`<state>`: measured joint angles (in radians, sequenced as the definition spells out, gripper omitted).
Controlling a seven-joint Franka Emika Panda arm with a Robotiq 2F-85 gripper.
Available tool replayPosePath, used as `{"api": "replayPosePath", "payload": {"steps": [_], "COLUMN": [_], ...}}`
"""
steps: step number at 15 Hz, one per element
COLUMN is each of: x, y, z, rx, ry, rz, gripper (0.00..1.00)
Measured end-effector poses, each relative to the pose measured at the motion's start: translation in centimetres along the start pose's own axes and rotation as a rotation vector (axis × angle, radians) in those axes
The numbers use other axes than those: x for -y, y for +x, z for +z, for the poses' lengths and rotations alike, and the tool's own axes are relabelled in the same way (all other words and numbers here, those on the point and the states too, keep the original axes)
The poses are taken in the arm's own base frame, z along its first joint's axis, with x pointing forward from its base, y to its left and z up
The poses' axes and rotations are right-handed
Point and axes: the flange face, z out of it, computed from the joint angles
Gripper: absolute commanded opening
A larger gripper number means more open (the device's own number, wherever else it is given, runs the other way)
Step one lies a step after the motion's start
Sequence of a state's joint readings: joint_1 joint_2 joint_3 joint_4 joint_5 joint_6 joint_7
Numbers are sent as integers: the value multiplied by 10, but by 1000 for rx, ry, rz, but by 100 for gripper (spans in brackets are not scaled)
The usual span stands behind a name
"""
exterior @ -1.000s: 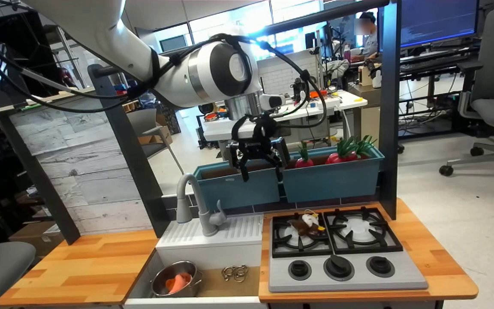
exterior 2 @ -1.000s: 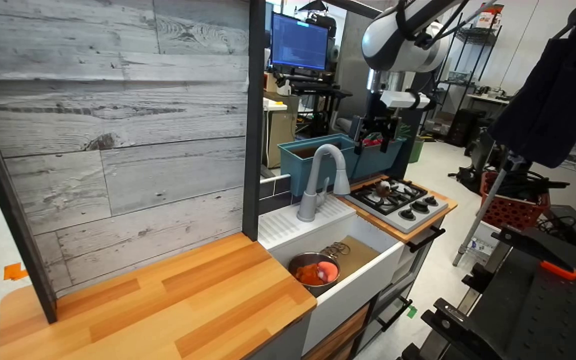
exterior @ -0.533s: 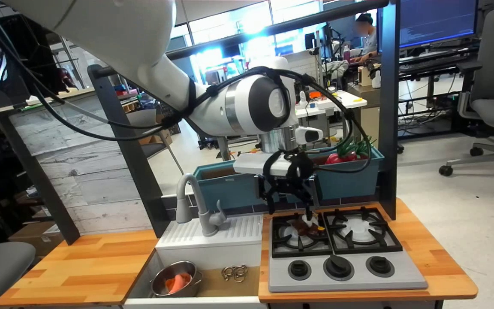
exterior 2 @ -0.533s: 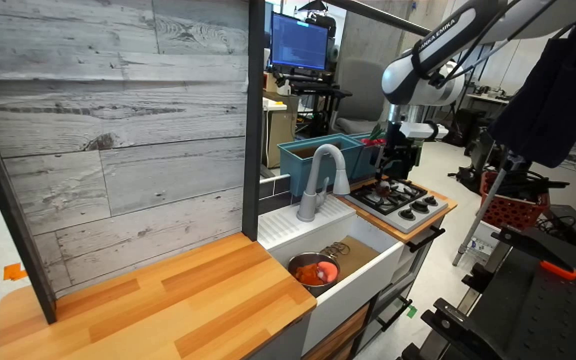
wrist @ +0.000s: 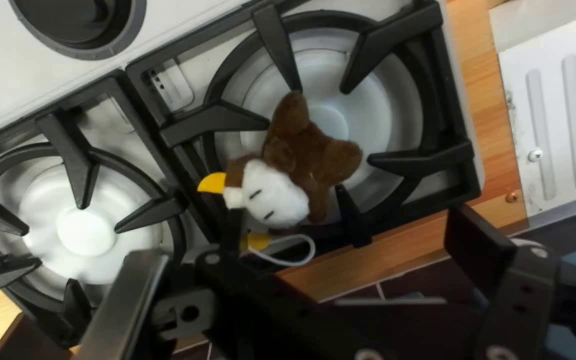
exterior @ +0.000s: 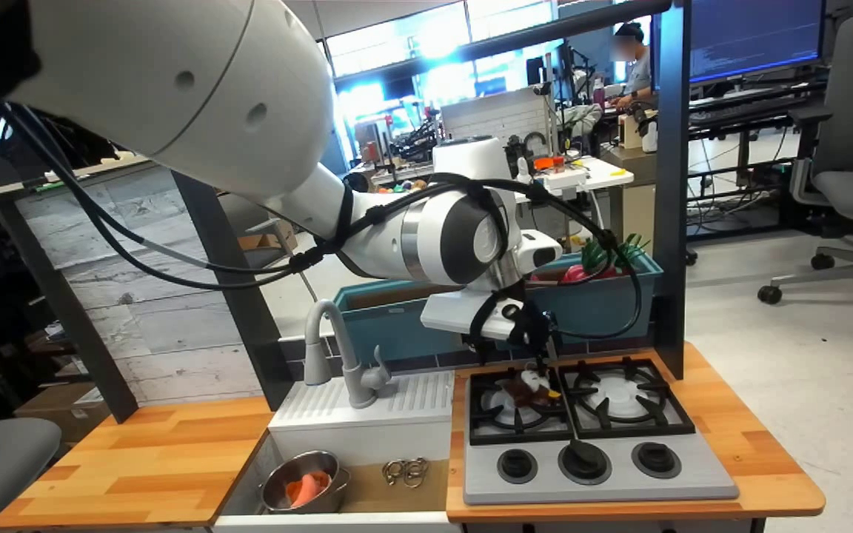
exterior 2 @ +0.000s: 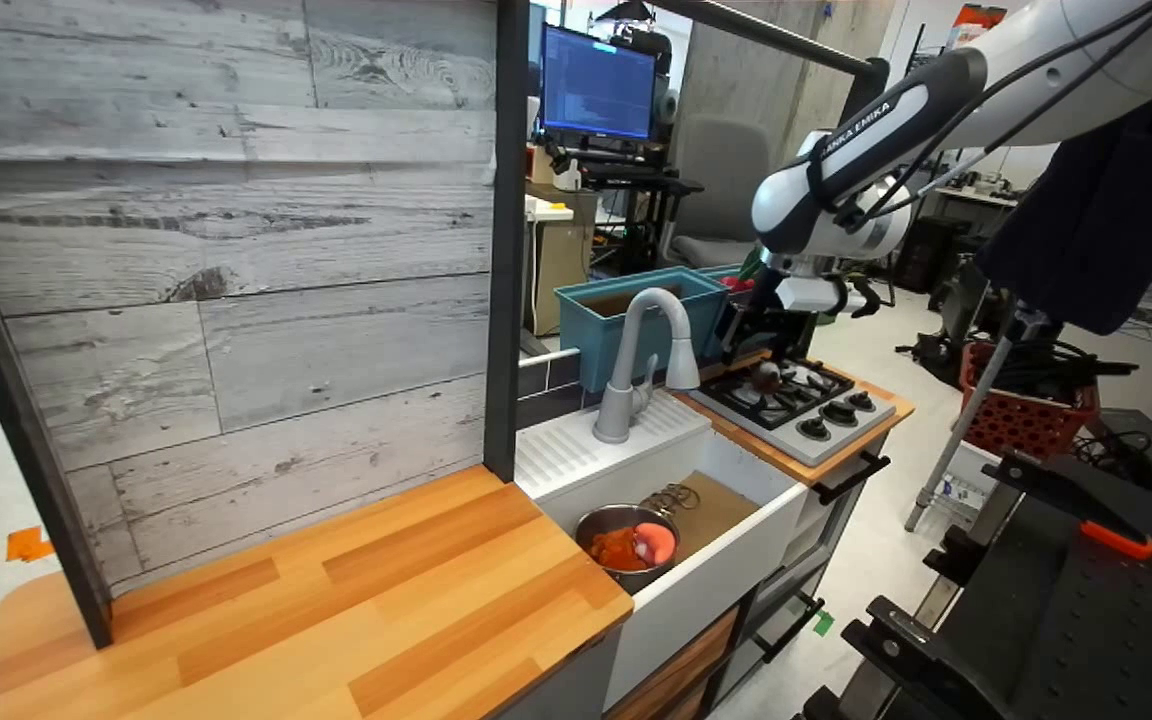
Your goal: Pick the stuffed animals on the counter and the stove and put them in the pot in the sink
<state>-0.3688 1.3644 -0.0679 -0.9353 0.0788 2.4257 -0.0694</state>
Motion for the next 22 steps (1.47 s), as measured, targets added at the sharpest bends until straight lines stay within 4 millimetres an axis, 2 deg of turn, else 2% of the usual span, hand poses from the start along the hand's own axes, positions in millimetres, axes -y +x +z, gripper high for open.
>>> {"api": "replayPosePath", "payload": {"steps": [2, 3, 5, 13, 15, 17, 22], "x": [1, 1, 0, -15, -21, -23, -20], "y": [-1, -1, 1, 5, 3, 2, 2], "z": [7, 9, 8, 2, 3, 3, 0], "rx": [-1, -3, -10, -14, 4, 22, 46], "ry": [0, 0, 0, -3, -3, -2, 7], "rz": [-1, 0, 0, 20, 31, 40, 23], "gripper": [100, 75, 66, 4, 0, 3, 3]}}
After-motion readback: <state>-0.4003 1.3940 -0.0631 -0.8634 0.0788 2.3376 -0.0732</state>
